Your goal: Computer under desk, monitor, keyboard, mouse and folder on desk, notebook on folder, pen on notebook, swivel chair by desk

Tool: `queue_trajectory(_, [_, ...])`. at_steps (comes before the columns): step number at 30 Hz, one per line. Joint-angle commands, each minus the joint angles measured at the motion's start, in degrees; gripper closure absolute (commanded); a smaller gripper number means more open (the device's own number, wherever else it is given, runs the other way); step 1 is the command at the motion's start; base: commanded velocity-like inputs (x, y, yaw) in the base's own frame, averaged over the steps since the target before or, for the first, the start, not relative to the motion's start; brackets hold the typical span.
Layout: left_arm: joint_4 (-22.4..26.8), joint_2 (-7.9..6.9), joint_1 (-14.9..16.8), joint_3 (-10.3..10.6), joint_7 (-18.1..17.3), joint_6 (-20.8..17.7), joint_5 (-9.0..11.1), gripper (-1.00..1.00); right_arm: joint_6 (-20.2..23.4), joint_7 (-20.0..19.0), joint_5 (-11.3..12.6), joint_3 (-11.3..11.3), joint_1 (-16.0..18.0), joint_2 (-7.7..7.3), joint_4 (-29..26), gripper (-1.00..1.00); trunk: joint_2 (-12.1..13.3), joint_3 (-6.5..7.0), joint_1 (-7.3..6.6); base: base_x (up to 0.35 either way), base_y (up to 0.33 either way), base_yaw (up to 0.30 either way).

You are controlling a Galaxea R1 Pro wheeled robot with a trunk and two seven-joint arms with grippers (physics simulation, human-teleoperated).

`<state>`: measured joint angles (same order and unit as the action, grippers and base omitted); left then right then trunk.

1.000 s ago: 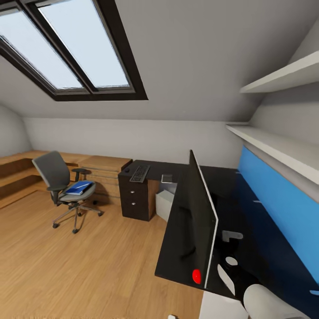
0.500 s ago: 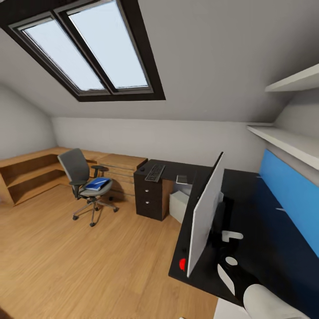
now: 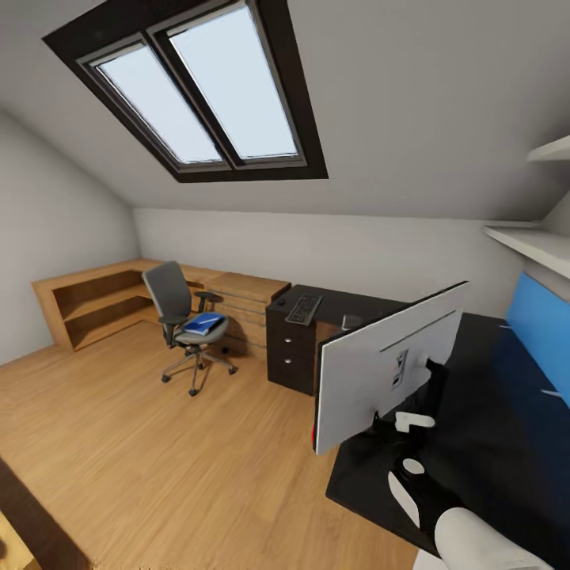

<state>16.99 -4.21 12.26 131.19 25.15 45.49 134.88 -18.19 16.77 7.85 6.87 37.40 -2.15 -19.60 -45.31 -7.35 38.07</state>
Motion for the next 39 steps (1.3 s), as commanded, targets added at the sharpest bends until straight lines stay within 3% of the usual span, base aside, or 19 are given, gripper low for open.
queue_trajectory(1, [0.23,-0.03,0.13,0.47,0.58,0.19,-0.06,-1.0,-0.18,0.2,0.5,0.6,0.04,-0.05,0.0,-1.0,-0.08,-0.09,0.02,0.0,0.0,0.248])
queue_trajectory(12, [0.23,-0.04,0.13,0.47,0.55,0.22,-0.06,-1.0,-0.18,0.2,0.41,0.59,0.05,-0.12,0.0,-1.0,-0.08,-0.09,0.02,0.001,0.0,0.224])
queue_trajectory(23, [0.23,-0.01,0.13,0.37,0.59,0.15,-0.14,-1.0,-0.58,0.2,0.41,0.56,0.04,-0.1,0.0,-1.0,-0.08,-0.02,0.02,0.012,0.0,-0.007])
queue_trajectory(27, [-2.21,0.45,0.13,0.24,0.53,0.03,-0.41,-1.0,-0.68,0.3,0.41,0.6,0.05,-0.06,0.07,-1.0,-0.08,0.22,0.02,0.0,0.0,-0.159])
queue_trajectory(29, [-4.35,1.28,0.13,0.23,0.49,-0.19,-0.44,-1.0,-0.69,0.33,0.41,0.58,0.05,-0.06,0.07,-1.0,-0.08,0.34,0.02,0.0,0.0,-0.176])
queue_trajectory(31, [-8.43,3.41,0.11,0.22,0.49,-1.79,-0.47,-1.0,-0.7,0.35,0.43,0.55,0.03,-0.05,0.08,-1.0,-0.08,0.47,0.02,0.0,0.0,-0.183])
queue_trajectory(32, [-11.08,5.28,0.1,0.23,0.5,-4.04,-0.5,-1.0,-0.7,0.36,0.45,0.54,0.04,-0.07,0.08,-1.0,-0.08,0.54,0.02,0.0,0.0,-0.189])
queue_trajectory(33, [-13.9,8.53,0.1,0.25,0.49,-9.78,-0.57,-1.0,-0.7,0.37,0.55,0.49,0.04,-0.13,0.09,-1.0,-0.08,0.6,0.02,0.0,0.0,-0.197])
queue_trajectory(34, [-14.57,9.53,0.16,0.24,0.47,-12.29,-0.61,-1.0,-0.71,0.37,0.59,0.45,0.04,-0.16,0.11,-1.0,-0.08,0.66,0.02,0.0,0.0,-0.198])
queue_trajectory(36, [-15.0,10.26,0.45,0.24,0.45,-14.26,-0.63,-1.0,-0.71,0.37,0.64,0.41,0.04,-0.22,0.1,-1.0,-0.08,0.78,0.02,0.0,0.0,-0.199])
queue_trajectory(39, [-15.56,12.07,4.0,0.25,0.44,-17.23,-0.66,-1.0,-0.81,0.42,0.73,0.3,0.03,-0.37,0.09,-1.0,-0.08,0.96,0.02,0.0,0.0,-0.204])
